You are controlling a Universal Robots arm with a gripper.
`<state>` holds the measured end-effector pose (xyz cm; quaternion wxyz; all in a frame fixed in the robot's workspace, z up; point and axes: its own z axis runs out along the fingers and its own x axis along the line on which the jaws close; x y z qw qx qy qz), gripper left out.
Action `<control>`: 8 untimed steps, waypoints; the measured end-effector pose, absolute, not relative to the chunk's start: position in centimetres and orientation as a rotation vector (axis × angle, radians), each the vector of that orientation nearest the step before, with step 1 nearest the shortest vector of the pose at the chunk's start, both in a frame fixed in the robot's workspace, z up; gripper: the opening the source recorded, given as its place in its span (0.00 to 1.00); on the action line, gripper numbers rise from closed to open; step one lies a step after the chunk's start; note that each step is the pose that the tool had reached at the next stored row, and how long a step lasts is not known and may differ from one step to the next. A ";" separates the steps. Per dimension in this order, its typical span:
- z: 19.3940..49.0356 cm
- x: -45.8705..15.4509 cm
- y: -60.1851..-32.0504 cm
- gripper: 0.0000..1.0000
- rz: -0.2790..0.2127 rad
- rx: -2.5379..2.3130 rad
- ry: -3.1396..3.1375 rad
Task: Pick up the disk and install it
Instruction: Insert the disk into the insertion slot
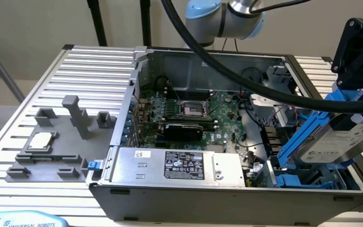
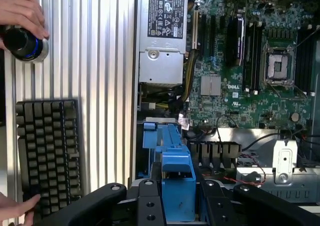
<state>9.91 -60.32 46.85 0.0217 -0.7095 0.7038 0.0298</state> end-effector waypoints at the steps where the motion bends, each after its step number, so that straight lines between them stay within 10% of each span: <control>1: 46.9 9.9 -60.3 0.33 0.092 -2.199 2.181; 8: 46.8 9.9 -60.3 0.33 0.092 -2.198 2.181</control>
